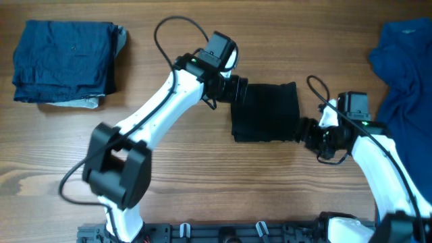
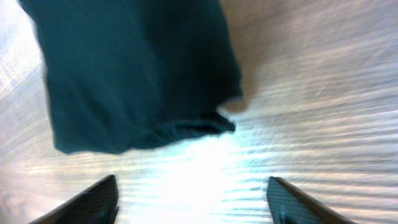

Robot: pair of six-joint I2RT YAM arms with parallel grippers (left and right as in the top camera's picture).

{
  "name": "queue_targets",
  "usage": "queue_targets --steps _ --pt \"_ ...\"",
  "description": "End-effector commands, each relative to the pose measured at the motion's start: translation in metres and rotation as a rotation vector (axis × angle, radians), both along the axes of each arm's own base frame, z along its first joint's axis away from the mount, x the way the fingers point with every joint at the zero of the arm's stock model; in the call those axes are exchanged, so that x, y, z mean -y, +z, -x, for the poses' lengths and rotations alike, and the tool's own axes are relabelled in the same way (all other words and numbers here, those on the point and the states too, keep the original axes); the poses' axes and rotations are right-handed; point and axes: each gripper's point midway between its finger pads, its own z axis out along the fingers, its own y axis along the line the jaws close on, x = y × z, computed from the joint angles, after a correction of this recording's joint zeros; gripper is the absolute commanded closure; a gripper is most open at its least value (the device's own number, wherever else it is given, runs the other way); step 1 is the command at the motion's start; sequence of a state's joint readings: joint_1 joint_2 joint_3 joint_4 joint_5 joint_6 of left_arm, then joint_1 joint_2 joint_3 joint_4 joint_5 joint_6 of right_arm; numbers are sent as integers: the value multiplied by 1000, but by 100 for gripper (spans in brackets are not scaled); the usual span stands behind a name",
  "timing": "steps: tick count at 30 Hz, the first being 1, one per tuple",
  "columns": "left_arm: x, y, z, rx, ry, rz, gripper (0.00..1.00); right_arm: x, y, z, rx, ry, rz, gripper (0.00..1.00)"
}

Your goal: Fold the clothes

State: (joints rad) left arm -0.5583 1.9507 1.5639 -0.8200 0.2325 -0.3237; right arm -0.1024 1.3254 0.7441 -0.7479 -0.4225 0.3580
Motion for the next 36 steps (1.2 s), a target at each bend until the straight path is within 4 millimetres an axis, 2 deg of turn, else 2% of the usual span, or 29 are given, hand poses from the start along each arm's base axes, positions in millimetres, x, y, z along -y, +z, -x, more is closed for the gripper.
queue_targets --steps 1,5,8,9,12,15,17,18,21,23,24,26,29,31,33,34,36 --pt "3 -45 14 -108 22 -68 12 23 16 -9 60 -80 123 11" --pt "14 -62 22 -130 15 -96 9 52 15 -11 61 -175 185 3" --pt "14 -78 26 -162 17 -115 9 72 18 -16 86 -235 195 2" --pt "20 -86 31 -184 3 -108 9 78 18 -17 94 -248 200 2" --pt "29 -106 44 -230 -4 -128 9 81 20 -19 111 -235 211 2" --pt "25 -128 51 -279 19 -159 26 81 20 -21 118 -236 212 1" --pt "23 -141 55 -308 37 -178 44 83 21 -23 127 -238 219 1" --pt "22 -145 56 -315 37 -183 55 84 22 -25 135 -240 223 0" --pt "21 -146 56 -315 38 -185 96 85 24 -29 156 -244 228 1" --pt "18 -142 48 -283 50 -201 96 87 23 -29 154 -247 237 1" --pt "15 -134 36 -236 63 -214 96 88 23 -29 156 -249 243 1" --pt "14 -105 5 -112 97 -216 96 88 22 -29 153 -249 242 1" --pt "18 -30 -51 97 171 -141 96 88 22 -30 154 -249 242 1" --pt "11 48 -107 293 265 -19 96 88 22 -30 154 -249 242 1" --pt "-11 99 -149 424 350 71 96 88 22 -30 154 -249 242 0" --pt "-26 116 -164 470 388 97 96 88 22 -30 154 -249 242 0" --pt "-72 150 -194 558 488 135 96 88 22 -30 154 -249 242 1"
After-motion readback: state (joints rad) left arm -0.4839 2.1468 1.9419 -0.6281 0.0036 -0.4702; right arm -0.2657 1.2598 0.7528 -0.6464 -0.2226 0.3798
